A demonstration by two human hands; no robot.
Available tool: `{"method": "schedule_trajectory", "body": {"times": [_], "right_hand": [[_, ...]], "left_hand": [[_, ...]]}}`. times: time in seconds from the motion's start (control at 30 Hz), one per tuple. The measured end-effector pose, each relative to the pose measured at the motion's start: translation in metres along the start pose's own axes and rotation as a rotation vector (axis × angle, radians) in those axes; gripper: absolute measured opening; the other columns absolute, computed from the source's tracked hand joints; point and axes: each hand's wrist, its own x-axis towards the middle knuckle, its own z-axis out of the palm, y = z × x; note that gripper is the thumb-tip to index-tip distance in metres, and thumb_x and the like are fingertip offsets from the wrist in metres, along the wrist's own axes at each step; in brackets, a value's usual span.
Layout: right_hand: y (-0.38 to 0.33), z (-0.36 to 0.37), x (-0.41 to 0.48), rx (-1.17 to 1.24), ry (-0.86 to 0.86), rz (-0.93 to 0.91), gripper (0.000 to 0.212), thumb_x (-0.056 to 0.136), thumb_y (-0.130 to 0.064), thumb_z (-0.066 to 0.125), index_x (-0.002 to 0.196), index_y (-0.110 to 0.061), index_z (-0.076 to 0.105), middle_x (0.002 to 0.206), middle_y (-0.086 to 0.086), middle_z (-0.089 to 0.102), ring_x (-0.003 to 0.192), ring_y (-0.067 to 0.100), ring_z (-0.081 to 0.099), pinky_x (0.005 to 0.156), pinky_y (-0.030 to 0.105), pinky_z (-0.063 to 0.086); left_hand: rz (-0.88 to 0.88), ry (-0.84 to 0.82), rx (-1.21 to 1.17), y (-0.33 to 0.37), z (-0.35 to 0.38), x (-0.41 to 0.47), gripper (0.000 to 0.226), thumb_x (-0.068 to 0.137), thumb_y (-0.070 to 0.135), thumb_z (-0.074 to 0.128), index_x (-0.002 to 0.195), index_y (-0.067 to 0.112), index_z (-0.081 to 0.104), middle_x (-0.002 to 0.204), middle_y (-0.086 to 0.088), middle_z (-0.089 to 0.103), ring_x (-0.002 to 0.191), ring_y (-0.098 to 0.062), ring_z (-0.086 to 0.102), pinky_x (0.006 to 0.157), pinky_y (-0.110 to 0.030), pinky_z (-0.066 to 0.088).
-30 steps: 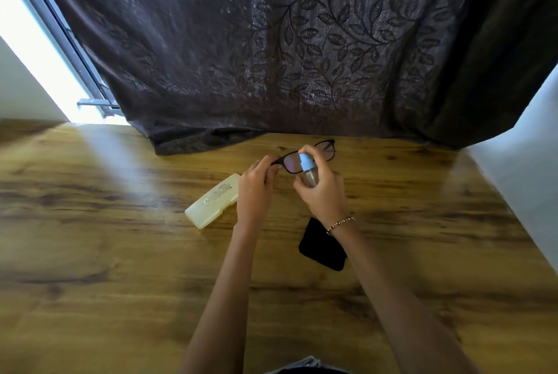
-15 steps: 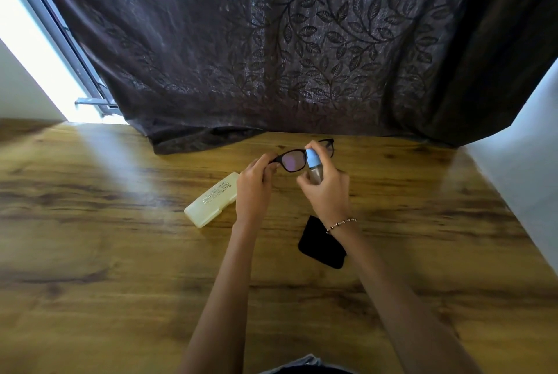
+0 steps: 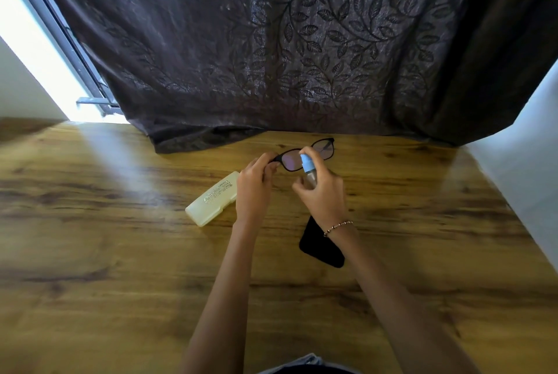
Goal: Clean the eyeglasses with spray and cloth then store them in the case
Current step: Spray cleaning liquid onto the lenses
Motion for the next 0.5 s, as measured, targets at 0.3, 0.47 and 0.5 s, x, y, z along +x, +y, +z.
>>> {"method": "schedule_trajectory", "body": {"times": [0.3,0.47,0.5], "right_hand": [[0.026,-0.029,0.013,0.032,0.018,-0.01,0.058,0.092,-0.023,0.057,0.143,-0.036,0.034,0.107,0.0,0.063,0.07,0.003,0.053,0.06,0.011,0.037],[0.031,-0.038,0.017,-0.01,0.018,0.028,0.06,0.084,-0.006,0.065,0.136,-0.03,0.046,0.071,-0.001,0.059,0.056,0.007,0.05,0.063,-0.001,0.036],[0.03,-0.039,0.017,-0.005,0.028,0.033,0.061,0.082,-0.003,0.064,0.134,-0.03,0.047,0.066,0.002,0.058,0.054,0.009,0.049,0.062,0.0,0.036]], "left_hand": [[-0.009,0.012,-0.013,-0.001,-0.002,0.001,0.016,0.099,0.015,0.05,0.101,0.009,0.065,0.08,-0.003,0.067,0.068,-0.02,0.06,0.06,-0.044,0.049],[-0.022,0.005,-0.01,0.0,-0.002,0.0,0.016,0.098,0.013,0.05,0.102,0.009,0.066,0.08,-0.004,0.067,0.068,-0.02,0.061,0.06,-0.045,0.05],[-0.026,0.005,-0.011,0.0,-0.002,0.0,0.017,0.098,0.013,0.05,0.103,0.009,0.066,0.081,-0.004,0.068,0.069,-0.02,0.061,0.06,-0.045,0.05]]}}
